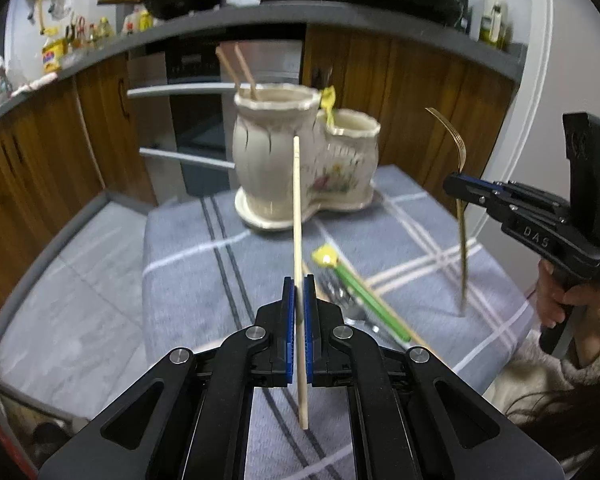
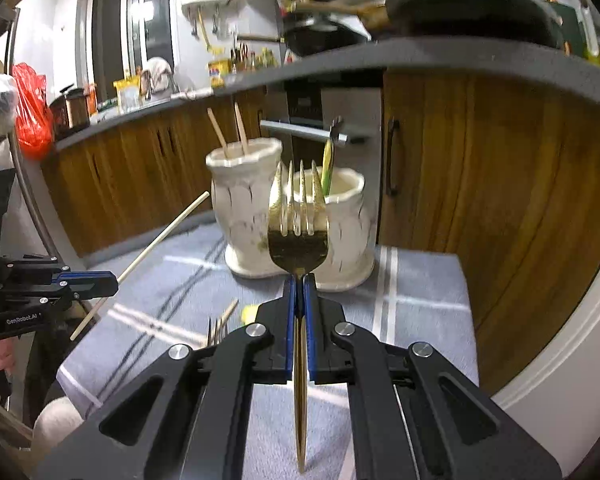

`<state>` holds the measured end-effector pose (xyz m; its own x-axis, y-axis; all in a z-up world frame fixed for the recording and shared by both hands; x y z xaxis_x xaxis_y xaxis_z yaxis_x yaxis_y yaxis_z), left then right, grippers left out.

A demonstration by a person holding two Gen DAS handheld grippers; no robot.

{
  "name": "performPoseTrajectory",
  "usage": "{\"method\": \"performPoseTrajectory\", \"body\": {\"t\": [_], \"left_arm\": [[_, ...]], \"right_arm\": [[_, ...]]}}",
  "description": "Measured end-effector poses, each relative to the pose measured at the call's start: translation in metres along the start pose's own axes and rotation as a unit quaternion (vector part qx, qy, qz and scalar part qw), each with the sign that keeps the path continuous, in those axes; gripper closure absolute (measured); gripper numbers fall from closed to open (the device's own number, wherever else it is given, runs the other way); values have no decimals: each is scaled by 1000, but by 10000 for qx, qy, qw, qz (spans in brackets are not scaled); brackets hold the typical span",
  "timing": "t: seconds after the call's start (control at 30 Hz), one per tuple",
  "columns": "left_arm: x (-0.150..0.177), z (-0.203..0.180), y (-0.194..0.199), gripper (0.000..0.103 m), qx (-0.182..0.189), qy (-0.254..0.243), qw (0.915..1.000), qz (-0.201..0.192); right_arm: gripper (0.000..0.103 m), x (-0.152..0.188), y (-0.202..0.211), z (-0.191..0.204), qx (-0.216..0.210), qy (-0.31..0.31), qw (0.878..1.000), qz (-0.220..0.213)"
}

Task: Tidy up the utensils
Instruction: 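Lift the gold fork and chopstick up over the ceramic holder with both tools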

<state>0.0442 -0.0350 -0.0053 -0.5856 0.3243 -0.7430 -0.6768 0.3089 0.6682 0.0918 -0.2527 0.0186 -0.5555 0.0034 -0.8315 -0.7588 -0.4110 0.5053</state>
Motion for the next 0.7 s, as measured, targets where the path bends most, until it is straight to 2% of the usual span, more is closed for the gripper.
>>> {"method": "performPoseTrajectory", "body": {"t": [0.27, 0.4, 0.57, 0.7], "left_arm": [[-25, 5, 11, 98, -7, -15, 9990, -446], [-41, 11, 16, 98, 90, 97, 9966, -813], [-70, 25, 21, 98, 282, 381, 9894, -1373], [-96, 35, 18, 98, 550, 659, 9802, -1786]], "right_arm": [[99, -25, 6, 4, -30, 38, 9994, -349], [99, -43, 8, 5, -87, 35, 9986, -522], [99, -72, 13, 7, -144, 28, 9967, -800], [99, -100, 15, 5, -205, -50, 9941, -1068]]}}
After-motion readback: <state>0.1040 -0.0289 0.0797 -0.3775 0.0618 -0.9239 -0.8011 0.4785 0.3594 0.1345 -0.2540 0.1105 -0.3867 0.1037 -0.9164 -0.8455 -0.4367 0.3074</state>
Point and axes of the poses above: each gripper's, at about its wrist camera, not at the fingertips, and y roughly against the way its jaws point, z to its left, x to its underside, the point moved 5 cm from there along -y, roughly the way its jaws point, and after that the axes turned 7 degrees about -y, right-handed, at the moved point
